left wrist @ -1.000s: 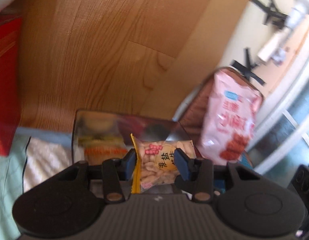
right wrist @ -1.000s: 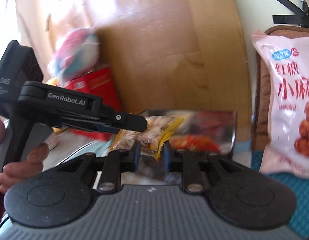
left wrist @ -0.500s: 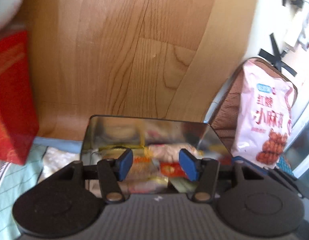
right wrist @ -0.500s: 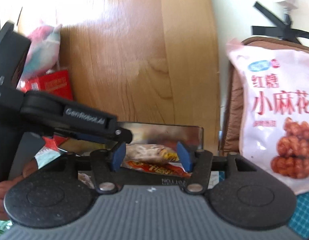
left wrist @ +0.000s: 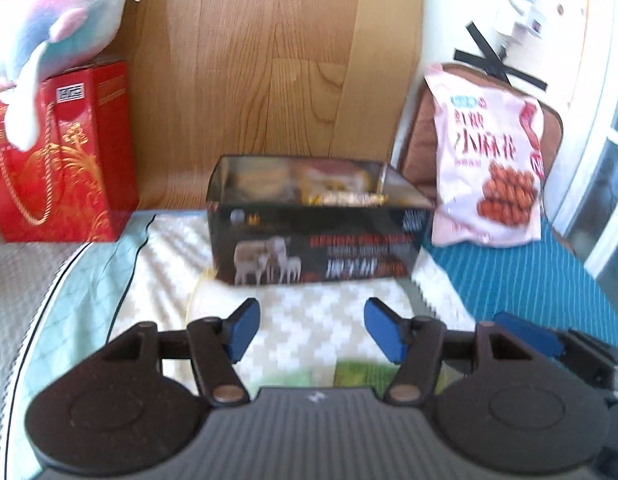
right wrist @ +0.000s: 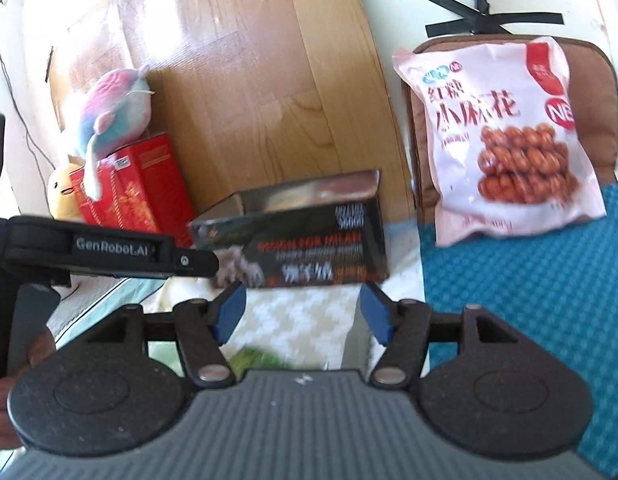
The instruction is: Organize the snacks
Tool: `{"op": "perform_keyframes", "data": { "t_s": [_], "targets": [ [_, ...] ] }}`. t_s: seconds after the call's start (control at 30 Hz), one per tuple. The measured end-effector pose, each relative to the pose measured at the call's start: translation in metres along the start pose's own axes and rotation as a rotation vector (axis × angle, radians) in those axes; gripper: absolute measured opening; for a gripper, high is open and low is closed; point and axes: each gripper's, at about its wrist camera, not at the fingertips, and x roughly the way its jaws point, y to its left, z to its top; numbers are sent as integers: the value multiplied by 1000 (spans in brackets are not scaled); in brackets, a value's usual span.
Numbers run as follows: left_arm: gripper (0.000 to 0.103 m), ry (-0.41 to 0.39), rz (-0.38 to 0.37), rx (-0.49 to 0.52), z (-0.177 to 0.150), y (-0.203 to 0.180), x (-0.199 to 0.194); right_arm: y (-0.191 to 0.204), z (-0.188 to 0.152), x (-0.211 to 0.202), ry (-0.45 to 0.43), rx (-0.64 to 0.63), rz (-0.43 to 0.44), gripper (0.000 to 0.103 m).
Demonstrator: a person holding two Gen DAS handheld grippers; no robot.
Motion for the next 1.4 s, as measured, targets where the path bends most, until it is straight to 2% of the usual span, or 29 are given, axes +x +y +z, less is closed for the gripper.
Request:
{"op": "perform_keyframes", "data": {
  "t_s": [0.2, 0.33, 0.5, 0.6, 0.67, 0.83, 1.0, 1.4],
  "targets": [
    [66, -22, 69, 50, -32, -10, -20, 3, -25, -20, -8, 18, -31, 66],
    [66, -18, 103, 39, -49, -10, -25, 6, -39, -27, -40, -4, -71, 67],
    [66, -7, 143, 6, -70, -5, -26, -4, -38, -34, -70, 49, -59, 70],
    [74, -29, 168, -3, -78, -2, -28, -7, -37, -33, -65, 75, -61, 71],
    [77, -49, 196, 11, -82, -3, -31, -7, -37, -34, -65, 75, -62, 71],
    [80, -76, 200, 12, -89, 0, -31, -5, -38, -34, -67, 64, -67, 73],
    [81, -90, 204, 6, -90, 1, -32, -6, -39, -34, -62, 73, -70, 77],
    [82, -124, 226, 13, -93, -1, -38, -4, -39, -35, -61, 52, -66, 78]
  ]
}}
